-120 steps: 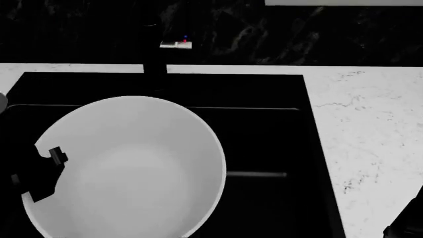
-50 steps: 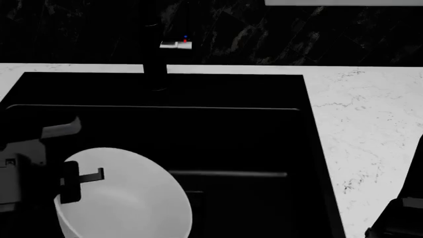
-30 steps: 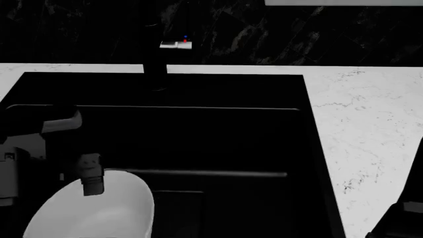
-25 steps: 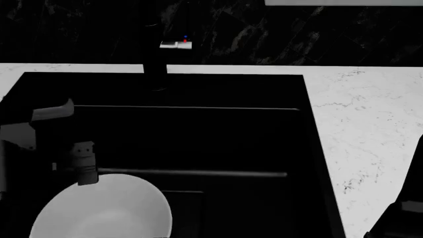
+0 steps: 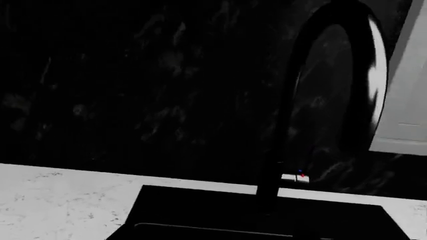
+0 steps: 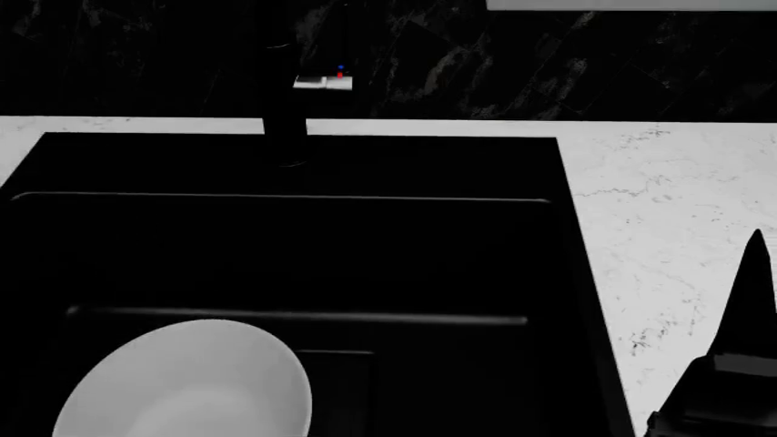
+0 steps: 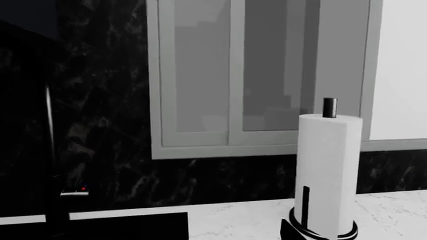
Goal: Move the fresh-baked cupcake off the tray onto the counter, and place the bowl used for mixing into the sink.
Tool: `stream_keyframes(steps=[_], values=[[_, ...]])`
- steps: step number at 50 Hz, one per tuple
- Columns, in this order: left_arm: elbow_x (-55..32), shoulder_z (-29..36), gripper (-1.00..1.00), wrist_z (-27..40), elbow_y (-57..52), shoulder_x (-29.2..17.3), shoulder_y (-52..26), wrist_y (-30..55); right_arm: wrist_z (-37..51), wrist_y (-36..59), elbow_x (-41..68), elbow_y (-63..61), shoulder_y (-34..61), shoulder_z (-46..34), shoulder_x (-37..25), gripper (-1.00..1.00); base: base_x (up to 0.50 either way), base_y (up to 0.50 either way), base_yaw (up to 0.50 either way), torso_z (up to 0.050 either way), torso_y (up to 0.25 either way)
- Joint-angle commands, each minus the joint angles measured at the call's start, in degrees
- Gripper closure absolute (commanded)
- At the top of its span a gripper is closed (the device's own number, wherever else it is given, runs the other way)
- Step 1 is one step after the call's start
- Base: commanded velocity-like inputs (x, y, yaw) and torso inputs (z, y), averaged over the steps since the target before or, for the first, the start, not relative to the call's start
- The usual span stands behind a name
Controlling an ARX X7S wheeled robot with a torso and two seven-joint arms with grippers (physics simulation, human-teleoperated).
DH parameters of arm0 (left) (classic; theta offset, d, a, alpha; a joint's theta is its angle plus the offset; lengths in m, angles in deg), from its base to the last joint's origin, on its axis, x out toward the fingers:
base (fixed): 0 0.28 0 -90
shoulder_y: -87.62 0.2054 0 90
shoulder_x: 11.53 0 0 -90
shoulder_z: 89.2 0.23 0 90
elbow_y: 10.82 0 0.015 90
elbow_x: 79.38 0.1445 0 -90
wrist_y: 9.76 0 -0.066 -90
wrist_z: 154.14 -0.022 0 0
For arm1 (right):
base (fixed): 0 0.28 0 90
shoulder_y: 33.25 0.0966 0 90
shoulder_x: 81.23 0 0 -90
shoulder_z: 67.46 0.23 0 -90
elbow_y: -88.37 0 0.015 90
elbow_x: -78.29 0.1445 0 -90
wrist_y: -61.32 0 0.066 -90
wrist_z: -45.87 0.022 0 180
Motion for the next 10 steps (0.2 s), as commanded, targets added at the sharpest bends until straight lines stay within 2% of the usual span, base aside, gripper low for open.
stream_keyframes(steps=[1, 6, 10], values=[[-3.6, -14.1, -1.00, 0.8, -18.2, -11.9, 1.7, -3.5, 0.8, -1.1, 0.5, -0.7, 1.7, -2.0, -1.0, -1.00, 0.00, 0.00, 0.00, 0.000, 0.000], [-6.8, -21.7, -1.00, -1.5, -20.1, -17.4, 5.6, -5.0, 1.5, -2.0, 1.7, -1.5, 2.1, -2.1, -1.9, -1.00, 0.00, 0.00, 0.00, 0.000, 0.000], [-8.6, -31.4, -1.00, -0.6, -20.3, -19.5, 13.0, -5.4, 2.4, -2.9, 2.5, -2.0, 3.3, -3.2, -2.9, -1.00, 0.00, 0.00, 0.00, 0.000, 0.000]])
